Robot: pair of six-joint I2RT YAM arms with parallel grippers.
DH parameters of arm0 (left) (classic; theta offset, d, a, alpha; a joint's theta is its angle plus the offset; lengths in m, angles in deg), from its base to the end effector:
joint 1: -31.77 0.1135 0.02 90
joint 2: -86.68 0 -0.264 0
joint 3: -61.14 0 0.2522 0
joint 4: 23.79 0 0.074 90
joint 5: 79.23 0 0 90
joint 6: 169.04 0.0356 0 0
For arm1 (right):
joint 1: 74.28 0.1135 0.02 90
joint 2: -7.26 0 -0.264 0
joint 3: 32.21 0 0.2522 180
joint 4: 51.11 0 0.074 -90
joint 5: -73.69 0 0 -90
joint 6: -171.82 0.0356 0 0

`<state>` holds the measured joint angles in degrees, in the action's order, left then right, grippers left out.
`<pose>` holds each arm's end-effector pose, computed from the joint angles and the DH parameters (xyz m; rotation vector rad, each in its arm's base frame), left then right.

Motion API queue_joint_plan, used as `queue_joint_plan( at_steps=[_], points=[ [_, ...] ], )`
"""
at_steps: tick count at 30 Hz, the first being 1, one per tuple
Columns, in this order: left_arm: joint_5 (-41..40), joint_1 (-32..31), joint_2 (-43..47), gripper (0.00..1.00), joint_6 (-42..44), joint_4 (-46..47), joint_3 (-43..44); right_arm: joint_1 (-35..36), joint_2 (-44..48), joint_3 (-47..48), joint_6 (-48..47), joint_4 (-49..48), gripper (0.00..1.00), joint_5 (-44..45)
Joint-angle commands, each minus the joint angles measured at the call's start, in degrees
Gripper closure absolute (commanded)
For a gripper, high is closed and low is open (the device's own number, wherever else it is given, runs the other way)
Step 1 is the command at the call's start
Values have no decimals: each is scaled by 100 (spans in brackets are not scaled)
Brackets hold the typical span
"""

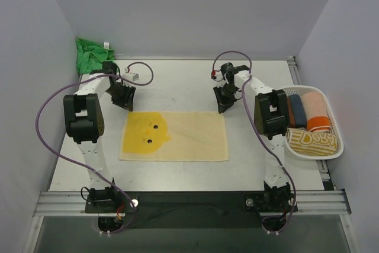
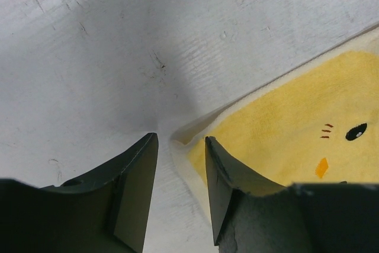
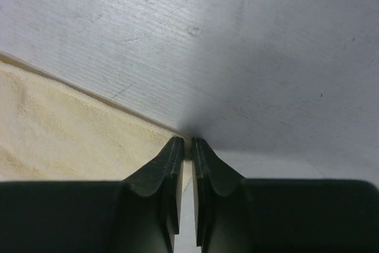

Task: Roll the towels
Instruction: Flatten the towel, then fold the towel

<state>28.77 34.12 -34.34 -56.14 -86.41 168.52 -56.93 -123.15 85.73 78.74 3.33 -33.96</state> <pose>0.4268 0.0065 0.1755 0.5557 2.7636 -0.3614 0.4547 0.1534 0.1608 -0.5713 2.6806 0.4915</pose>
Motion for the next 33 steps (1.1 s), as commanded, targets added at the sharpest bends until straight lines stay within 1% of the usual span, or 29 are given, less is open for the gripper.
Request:
queue_joint_plan(
  at_steps=[1, 3, 5, 8, 11, 13, 16, 17, 20, 21, 23, 24, 29, 33],
  points=[
    [81, 20, -98, 52, 4, 8, 191, -12, 138, -91, -18, 273, 92, -19],
    [116, 29, -133, 54, 4, -1, 244, -55, 121, -56, -9, 264, 100, -28],
    [151, 37, -160, 57, 4, -9, 262, -108, 130, -12, -9, 273, 100, -45],
    [195, 29, -168, 57, 22, -27, 253, -161, 156, -3, -18, 273, 100, -63],
    [134, 29, -195, 52, 40, -36, 244, -179, 174, 6, -27, 264, 100, -63],
    [107, 29, -230, 52, 40, -36, 253, -179, 183, 6, -36, 264, 100, -63],
    [134, 29, -274, 62, 22, -27, 262, -187, 200, 32, -62, 264, 100, -2],
    [151, 29, -283, 69, 22, -36, 262, -187, 200, 41, -71, 264, 100, 16],
    [230, 20, -265, 78, 40, -62, 262, -222, 183, 128, -80, 264, 100, 16],
    [256, 29, -256, 84, 57, -97, 270, -231, 183, 164, -80, 264, 100, 16],
    [344, 29, -230, 91, 48, -115, 305, -249, 165, 216, -106, 264, 100, 25],
    [379, 37, -204, 99, 14, -132, 323, -275, 165, 295, -123, 264, 100, 25],
    [634, 46, -142, 100, -153, -255, 578, -407, 182, 629, -299, 273, 100, 78],
    [758, 46, -98, 100, -250, -413, 955, -565, 244, 867, -431, 273, 100, -37]
  ],
)
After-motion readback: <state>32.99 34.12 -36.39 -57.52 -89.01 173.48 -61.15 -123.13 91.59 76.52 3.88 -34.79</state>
